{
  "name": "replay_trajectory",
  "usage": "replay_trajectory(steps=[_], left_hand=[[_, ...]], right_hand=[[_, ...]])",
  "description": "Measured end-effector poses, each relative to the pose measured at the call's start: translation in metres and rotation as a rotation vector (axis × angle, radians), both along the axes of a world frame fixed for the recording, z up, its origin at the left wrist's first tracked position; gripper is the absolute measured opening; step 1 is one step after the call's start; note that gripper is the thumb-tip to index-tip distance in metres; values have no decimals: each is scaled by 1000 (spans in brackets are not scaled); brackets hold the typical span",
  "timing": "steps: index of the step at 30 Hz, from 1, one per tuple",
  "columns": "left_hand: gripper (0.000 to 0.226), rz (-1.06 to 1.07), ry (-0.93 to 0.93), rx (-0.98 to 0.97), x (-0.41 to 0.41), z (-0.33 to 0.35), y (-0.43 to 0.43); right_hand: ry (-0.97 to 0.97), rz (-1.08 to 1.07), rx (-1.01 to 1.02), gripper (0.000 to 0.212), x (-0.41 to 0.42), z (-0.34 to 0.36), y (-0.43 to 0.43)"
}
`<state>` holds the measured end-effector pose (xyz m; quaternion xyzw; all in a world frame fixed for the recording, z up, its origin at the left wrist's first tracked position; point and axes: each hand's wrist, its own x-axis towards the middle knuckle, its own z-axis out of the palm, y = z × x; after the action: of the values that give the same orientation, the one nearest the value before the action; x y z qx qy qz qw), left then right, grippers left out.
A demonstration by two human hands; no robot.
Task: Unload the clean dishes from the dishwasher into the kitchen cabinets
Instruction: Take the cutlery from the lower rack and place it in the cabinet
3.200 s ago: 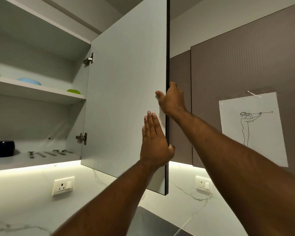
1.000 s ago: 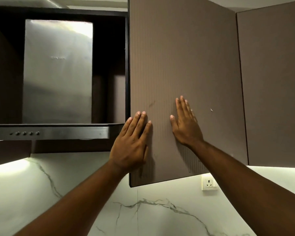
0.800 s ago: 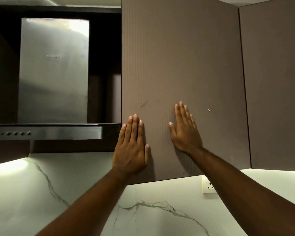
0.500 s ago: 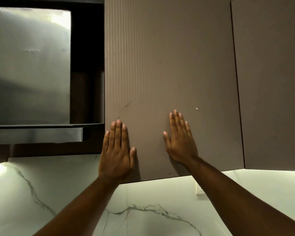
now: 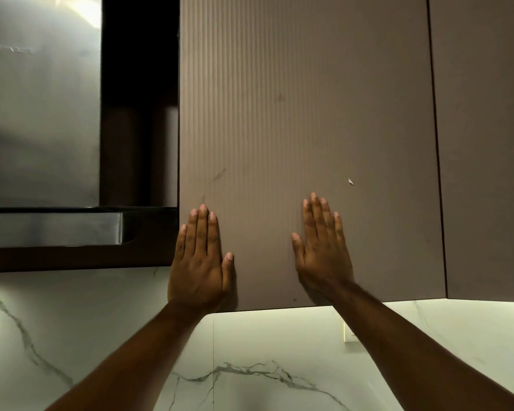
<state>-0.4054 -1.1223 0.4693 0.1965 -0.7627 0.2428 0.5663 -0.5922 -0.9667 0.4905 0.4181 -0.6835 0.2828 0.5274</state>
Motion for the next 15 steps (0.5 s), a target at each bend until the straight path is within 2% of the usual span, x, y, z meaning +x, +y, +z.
replay_trajectory(steps=[15], left_hand=[[74, 17, 14, -10, -4, 0, -4]], right_hand=[[-9, -37, -55, 67, 1, -16, -5]])
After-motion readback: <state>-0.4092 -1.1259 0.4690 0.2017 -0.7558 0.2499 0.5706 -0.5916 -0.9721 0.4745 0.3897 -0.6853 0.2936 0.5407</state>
